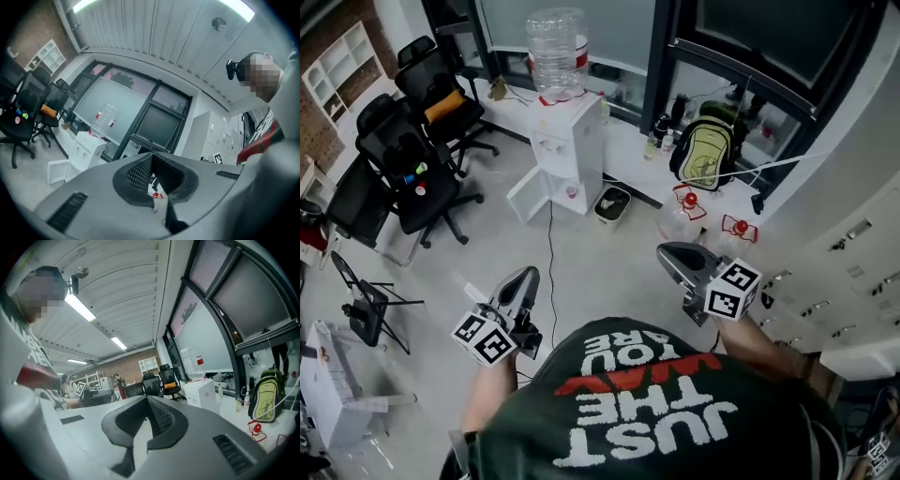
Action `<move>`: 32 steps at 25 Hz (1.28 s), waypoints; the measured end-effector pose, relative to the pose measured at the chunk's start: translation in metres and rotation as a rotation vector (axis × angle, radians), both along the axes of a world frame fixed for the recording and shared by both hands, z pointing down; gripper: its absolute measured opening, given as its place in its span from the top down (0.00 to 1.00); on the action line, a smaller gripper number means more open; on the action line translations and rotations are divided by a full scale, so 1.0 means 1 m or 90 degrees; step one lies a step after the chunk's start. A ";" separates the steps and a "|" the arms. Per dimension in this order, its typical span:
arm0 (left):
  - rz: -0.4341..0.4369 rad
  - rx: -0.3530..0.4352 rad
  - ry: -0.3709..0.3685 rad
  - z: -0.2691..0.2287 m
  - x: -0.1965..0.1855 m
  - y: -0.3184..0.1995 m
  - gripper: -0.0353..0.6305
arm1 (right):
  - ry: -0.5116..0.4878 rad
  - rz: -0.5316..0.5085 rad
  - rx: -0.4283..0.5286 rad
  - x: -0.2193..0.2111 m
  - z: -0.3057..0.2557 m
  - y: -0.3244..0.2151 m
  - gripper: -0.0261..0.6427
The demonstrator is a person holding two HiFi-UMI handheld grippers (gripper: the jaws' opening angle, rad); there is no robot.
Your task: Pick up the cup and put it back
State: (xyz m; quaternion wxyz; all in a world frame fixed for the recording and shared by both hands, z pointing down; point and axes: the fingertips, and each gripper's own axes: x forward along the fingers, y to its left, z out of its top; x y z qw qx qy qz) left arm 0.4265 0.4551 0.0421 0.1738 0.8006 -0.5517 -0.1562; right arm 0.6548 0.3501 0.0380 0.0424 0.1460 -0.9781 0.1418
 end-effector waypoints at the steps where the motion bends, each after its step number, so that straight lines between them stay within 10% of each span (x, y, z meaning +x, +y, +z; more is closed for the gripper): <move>1: 0.003 0.002 0.000 0.000 0.009 -0.005 0.94 | 0.001 0.002 0.000 0.010 0.001 -0.003 0.91; 9: 0.022 -0.016 -0.011 0.001 0.052 -0.023 0.94 | -0.013 0.018 -0.028 0.053 0.010 -0.020 0.91; 22: 0.027 -0.010 -0.006 0.003 0.008 -0.057 0.94 | 0.001 0.018 -0.027 0.014 0.017 -0.047 0.91; 32: 0.029 -0.019 0.013 0.043 -0.182 -0.102 0.94 | 0.011 0.044 -0.027 -0.167 0.031 -0.113 0.91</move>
